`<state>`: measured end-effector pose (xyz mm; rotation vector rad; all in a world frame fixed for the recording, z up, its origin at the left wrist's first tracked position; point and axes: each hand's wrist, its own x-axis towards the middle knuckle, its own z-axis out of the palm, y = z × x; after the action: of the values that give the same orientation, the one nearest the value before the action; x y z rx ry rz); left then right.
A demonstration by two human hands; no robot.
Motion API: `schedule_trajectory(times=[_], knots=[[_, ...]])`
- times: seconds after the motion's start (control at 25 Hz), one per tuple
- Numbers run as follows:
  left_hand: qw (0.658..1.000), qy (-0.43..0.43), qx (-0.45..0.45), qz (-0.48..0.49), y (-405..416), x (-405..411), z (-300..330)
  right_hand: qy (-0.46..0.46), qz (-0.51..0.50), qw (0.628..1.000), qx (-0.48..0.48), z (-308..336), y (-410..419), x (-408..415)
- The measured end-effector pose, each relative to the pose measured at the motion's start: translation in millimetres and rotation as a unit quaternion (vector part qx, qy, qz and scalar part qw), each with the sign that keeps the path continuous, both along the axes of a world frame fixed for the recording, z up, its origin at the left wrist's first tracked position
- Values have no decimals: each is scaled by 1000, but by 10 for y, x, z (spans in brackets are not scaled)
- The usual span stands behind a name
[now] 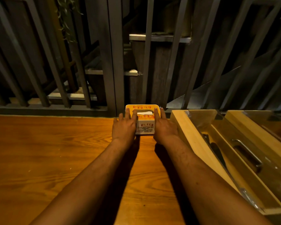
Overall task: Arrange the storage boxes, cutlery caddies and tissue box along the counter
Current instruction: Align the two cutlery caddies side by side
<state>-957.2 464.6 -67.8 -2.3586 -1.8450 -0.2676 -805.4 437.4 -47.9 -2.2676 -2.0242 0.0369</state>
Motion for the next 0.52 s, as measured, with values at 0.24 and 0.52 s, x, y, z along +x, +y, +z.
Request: schedule_trajectory(times=[0.24,0.52], knots=[[995,-71,58,-36,-973,210,398,46,39,991,118,486,-769,73],[979,-185,79,-45,-2527,957,494,100,37,985,139,516,-2315,1184]])
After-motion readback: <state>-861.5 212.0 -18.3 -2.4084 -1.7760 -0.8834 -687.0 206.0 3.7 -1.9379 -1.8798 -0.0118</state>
